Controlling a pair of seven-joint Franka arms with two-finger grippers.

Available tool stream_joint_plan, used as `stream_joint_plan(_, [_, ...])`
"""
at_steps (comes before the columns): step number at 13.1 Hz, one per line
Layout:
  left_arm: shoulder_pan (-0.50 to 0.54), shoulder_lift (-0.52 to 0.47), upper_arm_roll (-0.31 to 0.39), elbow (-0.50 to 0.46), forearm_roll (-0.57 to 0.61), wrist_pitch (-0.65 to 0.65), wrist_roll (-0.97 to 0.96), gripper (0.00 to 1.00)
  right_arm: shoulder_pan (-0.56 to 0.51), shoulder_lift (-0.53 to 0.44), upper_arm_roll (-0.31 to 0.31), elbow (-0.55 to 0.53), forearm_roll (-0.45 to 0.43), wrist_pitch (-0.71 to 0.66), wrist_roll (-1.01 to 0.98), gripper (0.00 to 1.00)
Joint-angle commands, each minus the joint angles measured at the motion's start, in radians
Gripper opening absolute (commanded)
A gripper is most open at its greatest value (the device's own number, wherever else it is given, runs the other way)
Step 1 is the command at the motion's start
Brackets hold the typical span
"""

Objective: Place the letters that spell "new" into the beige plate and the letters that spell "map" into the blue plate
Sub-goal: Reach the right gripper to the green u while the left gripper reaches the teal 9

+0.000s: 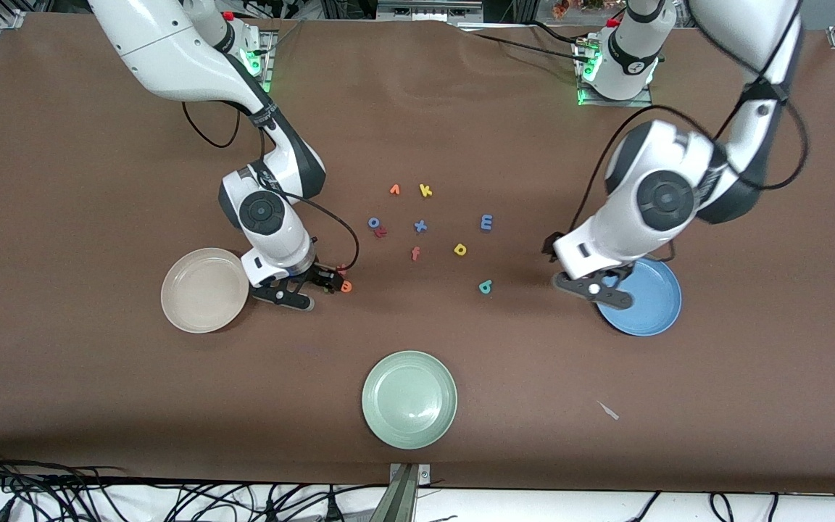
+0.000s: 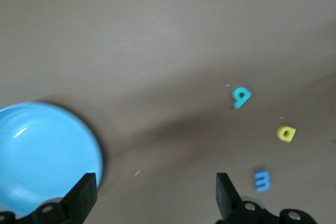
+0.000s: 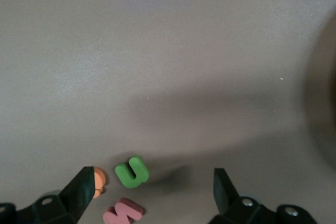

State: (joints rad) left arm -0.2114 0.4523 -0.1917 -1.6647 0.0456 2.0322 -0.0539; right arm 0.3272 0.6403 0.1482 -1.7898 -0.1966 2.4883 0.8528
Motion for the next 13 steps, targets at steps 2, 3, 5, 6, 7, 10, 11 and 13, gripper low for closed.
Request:
stream_joint_plan(2, [-0.091,0.095,0.006,0.036,-0.026,0.081,-0.004,1.00,0.004,0.028,0.004,0.001,-0.023,0.059,0.025,1.00])
stream_joint_plan(3, [-0.115,0.127,0.006,0.034,-0.029,0.156,-0.007,0.99,0.004,0.039,0.004,0.000,-0.021,0.082,0.025,0.99])
stream_joint_plan(5, [-0.149,0.179,0.008,0.029,-0.021,0.255,-0.014,0.95,0.016,0.062,0.004,0.004,-0.023,0.092,0.038,0.99])
stream_joint_plan(6, [-0.157,0.201,0.008,0.031,-0.017,0.278,-0.017,0.91,0.019,0.065,0.004,0.004,-0.026,0.092,0.042,0.98])
stream_joint_plan(7, [-0.158,0.227,0.008,0.028,-0.016,0.333,-0.017,0.91,0.019,0.065,0.004,0.003,-0.027,0.095,0.042,0.95])
stream_joint_plan(10, [-0.158,0.250,0.011,0.019,-0.013,0.367,-0.004,0.85,0.019,0.064,0.002,0.000,-0.030,0.103,0.040,0.88])
stream_joint_plan(11, [-0.163,0.273,0.011,0.017,-0.013,0.368,-0.006,0.79,0.018,0.062,0.001,0.000,-0.037,0.101,0.037,0.88])
stream_joint_plan(13, [-0.169,0.281,0.011,0.013,-0.013,0.368,-0.006,0.72,0.018,0.056,-0.001,0.001,-0.043,0.096,0.028,0.88])
